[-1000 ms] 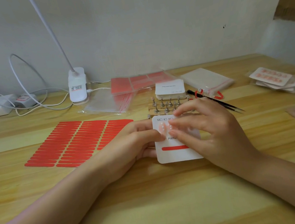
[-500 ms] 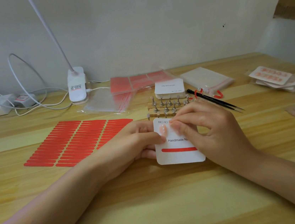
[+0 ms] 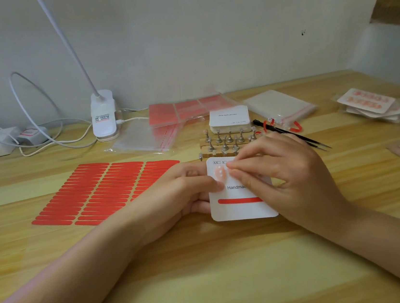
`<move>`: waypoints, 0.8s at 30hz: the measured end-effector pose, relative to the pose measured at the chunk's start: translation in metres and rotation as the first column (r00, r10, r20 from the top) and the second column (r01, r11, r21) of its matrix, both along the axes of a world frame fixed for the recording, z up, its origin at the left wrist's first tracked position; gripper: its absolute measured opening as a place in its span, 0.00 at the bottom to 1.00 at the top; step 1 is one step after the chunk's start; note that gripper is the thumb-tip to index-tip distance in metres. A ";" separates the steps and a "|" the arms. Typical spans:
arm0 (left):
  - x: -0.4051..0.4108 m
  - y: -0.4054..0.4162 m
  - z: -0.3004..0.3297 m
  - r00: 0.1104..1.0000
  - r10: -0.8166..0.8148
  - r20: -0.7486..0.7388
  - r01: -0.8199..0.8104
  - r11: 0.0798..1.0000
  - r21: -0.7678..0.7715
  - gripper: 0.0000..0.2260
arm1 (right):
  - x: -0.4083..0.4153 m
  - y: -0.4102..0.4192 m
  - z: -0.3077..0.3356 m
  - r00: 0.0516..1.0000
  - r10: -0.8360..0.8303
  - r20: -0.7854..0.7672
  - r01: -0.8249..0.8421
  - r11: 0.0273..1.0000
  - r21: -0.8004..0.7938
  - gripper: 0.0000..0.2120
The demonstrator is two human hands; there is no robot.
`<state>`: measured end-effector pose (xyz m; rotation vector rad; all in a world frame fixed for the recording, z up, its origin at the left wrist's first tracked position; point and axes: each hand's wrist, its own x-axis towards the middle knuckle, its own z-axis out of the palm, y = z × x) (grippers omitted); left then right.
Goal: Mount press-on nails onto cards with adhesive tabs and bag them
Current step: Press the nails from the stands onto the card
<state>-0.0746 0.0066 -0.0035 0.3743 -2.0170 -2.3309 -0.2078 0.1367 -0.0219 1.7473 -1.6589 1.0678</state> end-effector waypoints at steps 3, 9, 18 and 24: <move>0.000 0.000 0.000 1.000 0.002 -0.005 -0.002 1.000 0.005 0.10 | -0.001 0.000 -0.001 1.000 0.019 0.003 -0.019 1.000 0.019 0.07; 0.000 0.000 0.000 1.000 -0.004 -0.011 0.004 1.000 0.012 0.10 | 0.000 0.001 -0.001 0.998 0.033 0.049 -0.035 0.999 0.039 0.08; 0.000 0.000 0.000 1.000 -0.014 -0.011 0.014 1.000 -0.003 0.11 | 0.002 0.001 0.002 0.995 0.028 0.093 -0.034 0.997 0.072 0.10; 0.000 0.000 0.000 1.000 0.013 0.007 -0.013 1.000 -0.003 0.12 | 0.003 0.001 0.004 0.994 0.021 0.112 -0.030 0.996 0.083 0.10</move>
